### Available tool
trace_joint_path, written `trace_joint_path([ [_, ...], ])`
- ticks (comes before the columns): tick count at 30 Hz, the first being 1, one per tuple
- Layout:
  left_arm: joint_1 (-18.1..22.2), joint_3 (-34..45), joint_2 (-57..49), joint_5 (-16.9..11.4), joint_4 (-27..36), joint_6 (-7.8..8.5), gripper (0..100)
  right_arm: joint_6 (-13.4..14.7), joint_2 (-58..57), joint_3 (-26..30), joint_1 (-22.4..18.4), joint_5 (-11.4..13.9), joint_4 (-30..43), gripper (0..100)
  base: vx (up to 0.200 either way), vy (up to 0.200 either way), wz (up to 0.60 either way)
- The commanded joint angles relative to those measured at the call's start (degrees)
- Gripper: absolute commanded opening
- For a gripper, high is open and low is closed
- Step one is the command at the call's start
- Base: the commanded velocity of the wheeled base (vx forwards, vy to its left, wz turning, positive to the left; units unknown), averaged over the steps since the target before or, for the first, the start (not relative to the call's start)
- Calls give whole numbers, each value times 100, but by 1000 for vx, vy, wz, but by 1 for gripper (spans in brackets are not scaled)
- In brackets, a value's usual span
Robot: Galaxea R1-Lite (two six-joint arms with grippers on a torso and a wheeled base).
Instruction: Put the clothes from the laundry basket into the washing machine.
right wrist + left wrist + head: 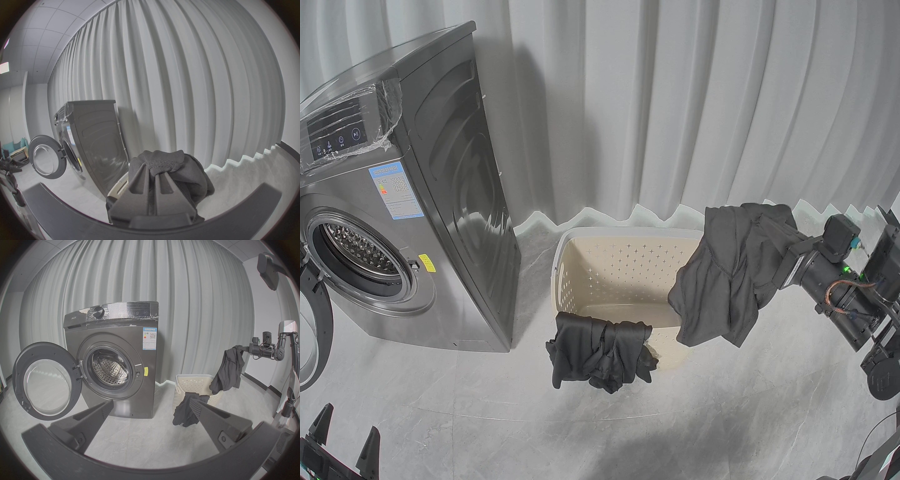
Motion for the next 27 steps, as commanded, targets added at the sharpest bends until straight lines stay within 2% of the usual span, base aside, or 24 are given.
trace_joint_path([
  [1,-7,92,-88,-1,-1,-26,100,1,-445,-120,102,-67,81,0,0,0,0],
  [5,-7,92,-88,-1,-1,-26,100,1,-489,-129,181,-67,73,0,0,0,0],
  [11,-7,92,-88,-1,-1,-26,100,10,-498,-112,277,-58,37,0,-200,0,0],
  [19,-7,92,-88,-1,-1,-34,100,10,-612,-85,392,-14,55,0,0,0,0],
  [27,-7,92,-88,-1,-1,-34,100,19,-594,-76,409,-32,55,0,0,200,0],
])
